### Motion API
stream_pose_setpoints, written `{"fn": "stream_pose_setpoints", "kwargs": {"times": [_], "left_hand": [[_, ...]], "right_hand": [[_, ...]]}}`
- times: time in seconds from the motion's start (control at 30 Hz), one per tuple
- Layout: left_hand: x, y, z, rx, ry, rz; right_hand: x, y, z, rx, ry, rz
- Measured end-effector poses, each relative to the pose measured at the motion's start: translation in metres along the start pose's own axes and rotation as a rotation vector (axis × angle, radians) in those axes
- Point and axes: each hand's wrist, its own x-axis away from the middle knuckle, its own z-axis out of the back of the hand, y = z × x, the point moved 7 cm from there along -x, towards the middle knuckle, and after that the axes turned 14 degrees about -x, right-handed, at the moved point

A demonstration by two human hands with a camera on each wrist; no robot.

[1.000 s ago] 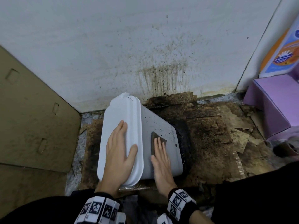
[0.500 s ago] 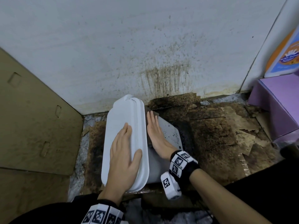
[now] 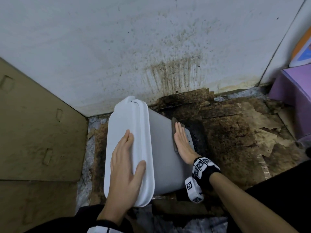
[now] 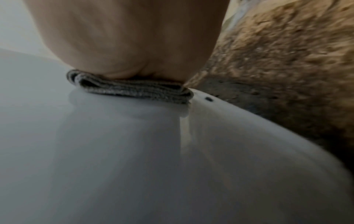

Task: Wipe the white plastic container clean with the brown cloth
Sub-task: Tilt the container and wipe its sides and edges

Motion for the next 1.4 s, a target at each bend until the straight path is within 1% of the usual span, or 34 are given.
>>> {"fn": "stream_pose_setpoints", "kwargs": {"times": [0.1,0.2,0.3,0.53,0.63,0.7,0.87,0.97,1.07,1.13,1.23,1.4], "left_hand": [[-0.001,0.000,0.001,0.016,0.002,0.005],[-0.001,0.001,0.001,0.023,0.002,0.011],[-0.001,0.002,0.001,0.018,0.004,0.012],[-0.002,0.005,0.000,0.018,0.007,0.007],[-0.001,0.003,0.001,0.025,0.014,0.012],[-0.002,0.002,0.001,0.025,0.017,0.006],[-0.001,-0.002,0.000,0.010,0.028,0.006],[0.000,-0.006,0.001,0.016,0.025,0.017],[-0.001,-0.007,0.001,0.041,0.013,0.024],[-0.002,-0.007,0.001,0.049,0.011,0.020],[-0.001,-0.008,0.002,0.072,0.006,0.021],[0.000,-0.010,0.003,0.094,-0.004,0.030]], "right_hand": [[-0.005,0.024,0.011,-0.041,0.015,-0.109],[-0.007,0.035,0.019,-0.117,0.063,-0.175],[-0.006,0.039,0.023,-0.189,0.113,-0.211],[-0.004,0.035,0.024,-0.199,0.147,-0.251],[-0.001,0.018,0.014,-0.127,0.163,-0.218],[0.005,-0.005,0.002,-0.142,0.164,-0.210],[0.026,-0.073,-0.033,-0.144,0.070,-0.023],[0.033,-0.084,-0.043,-0.107,0.012,0.043],[0.030,-0.071,-0.037,-0.016,-0.005,0.133],[0.022,-0.049,-0.029,0.021,0.002,0.145],[0.007,-0.012,-0.011,0.032,0.062,0.053],[-0.001,0.045,0.019,-0.058,0.102,-0.202]]}}
